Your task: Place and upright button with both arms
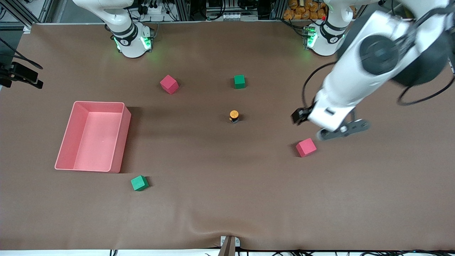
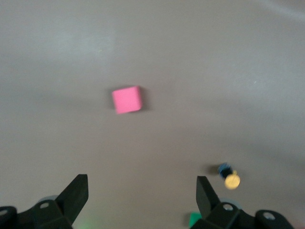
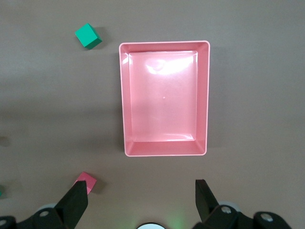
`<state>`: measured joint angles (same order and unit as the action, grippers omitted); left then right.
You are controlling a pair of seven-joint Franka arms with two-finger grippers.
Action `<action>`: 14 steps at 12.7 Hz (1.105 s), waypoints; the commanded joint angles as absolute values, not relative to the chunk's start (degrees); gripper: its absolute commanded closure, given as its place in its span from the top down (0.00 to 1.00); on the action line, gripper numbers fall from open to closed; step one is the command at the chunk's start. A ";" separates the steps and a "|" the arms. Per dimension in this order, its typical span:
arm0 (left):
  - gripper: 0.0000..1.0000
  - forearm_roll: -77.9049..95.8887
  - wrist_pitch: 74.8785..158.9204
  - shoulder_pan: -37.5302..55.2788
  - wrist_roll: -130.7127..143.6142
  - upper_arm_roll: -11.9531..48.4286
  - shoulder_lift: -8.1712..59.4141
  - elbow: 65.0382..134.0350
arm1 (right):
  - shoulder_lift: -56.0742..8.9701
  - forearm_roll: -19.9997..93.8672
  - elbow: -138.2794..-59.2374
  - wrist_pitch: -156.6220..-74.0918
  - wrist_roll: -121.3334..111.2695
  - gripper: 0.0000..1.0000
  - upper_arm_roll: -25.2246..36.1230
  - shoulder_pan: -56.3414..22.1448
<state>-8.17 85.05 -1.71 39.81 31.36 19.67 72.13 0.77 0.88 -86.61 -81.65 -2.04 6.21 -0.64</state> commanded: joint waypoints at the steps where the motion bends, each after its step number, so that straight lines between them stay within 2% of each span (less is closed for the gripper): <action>1: 1.00 -3.35 78.25 -0.10 29.14 22.01 8.91 74.35 | 0.26 1.49 -85.43 -81.21 -2.29 1.00 6.24 -0.44; 5: 1.00 1.05 74.53 1.76 18.75 10.40 0.72 80.13 | 0.18 1.41 -85.43 -81.21 -2.29 1.00 6.24 -0.26; 8: 1.00 2.37 74.79 1.32 13.01 6.07 -5.60 87.60 | 0.26 1.49 -85.43 -81.21 -2.29 1.00 6.24 -0.26; 11: 1.00 1.94 78.38 1.67 7.25 1.25 -3.35 87.89 | 0.18 1.49 -85.43 -81.21 -2.29 1.00 6.24 -0.53; 14: 1.00 1.67 78.49 1.67 5.71 0.88 -3.69 87.98 | 0.18 1.58 -85.43 -81.21 -2.29 1.00 6.24 -0.53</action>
<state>1.43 77.80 1.02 5.97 1.11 -2.72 87.20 0.75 0.89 -86.57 -81.65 -2.04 6.22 -0.64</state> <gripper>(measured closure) 0.000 0.000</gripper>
